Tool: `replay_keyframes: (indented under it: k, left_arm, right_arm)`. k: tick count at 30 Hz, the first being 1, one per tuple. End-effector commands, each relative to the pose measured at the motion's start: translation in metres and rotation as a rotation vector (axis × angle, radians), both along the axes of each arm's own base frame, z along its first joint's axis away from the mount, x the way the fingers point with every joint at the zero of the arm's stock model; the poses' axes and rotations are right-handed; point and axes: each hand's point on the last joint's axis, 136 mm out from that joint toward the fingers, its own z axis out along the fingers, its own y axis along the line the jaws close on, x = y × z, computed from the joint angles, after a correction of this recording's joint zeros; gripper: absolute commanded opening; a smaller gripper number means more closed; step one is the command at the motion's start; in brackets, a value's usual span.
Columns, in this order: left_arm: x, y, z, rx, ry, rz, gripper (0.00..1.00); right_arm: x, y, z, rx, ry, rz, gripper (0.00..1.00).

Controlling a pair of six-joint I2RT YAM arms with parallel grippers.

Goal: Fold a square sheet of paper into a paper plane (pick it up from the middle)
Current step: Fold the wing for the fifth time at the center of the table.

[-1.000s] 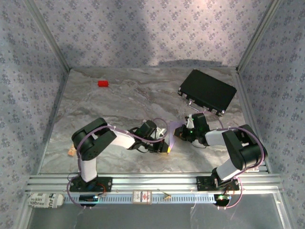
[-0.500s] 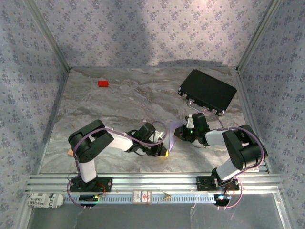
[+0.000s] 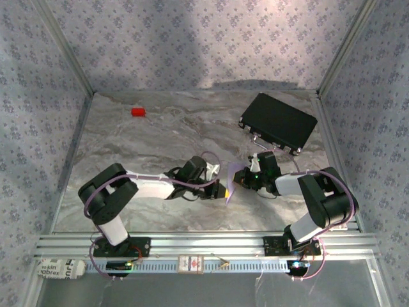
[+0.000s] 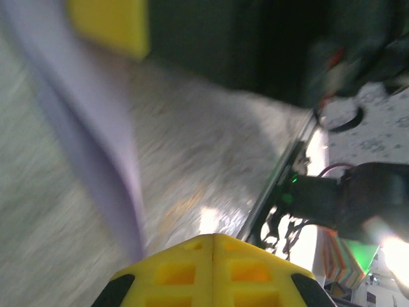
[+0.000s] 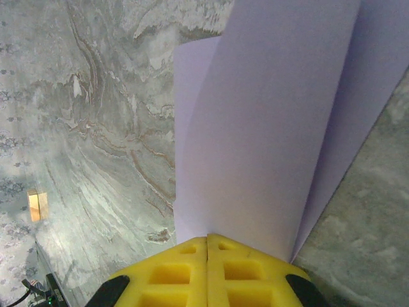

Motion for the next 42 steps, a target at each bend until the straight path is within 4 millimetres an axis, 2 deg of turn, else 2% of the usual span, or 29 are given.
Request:
replay_keyframes:
  k: [1, 9, 18, 32, 42]
  left_arm:
    - [0.014, -0.019, 0.015, -0.049, -0.021, -0.005, 0.04]
    - [0.02, -0.03, -0.01, 0.011, 0.019, -0.013, 0.04]
    - [0.023, -0.039, -0.015, 0.019, 0.01, -0.029, 0.04]
    - [0.015, -0.035, -0.05, 0.14, 0.025, -0.064, 0.04]
    - [-0.005, -0.021, -0.072, 0.21, 0.05, -0.079, 0.04]
  right_arm:
    - [-0.02, -0.025, -0.037, -0.147, 0.109, -0.052, 0.07]
    - [-0.018, -0.024, -0.035, -0.144, 0.105, -0.053, 0.07]
    - [-0.019, -0.025, -0.037, -0.146, 0.108, -0.056, 0.07]
    - [-0.02, -0.025, -0.037, -0.147, 0.108, -0.055, 0.07]
    - [-0.021, -0.027, -0.038, -0.154, 0.111, -0.056, 0.07]
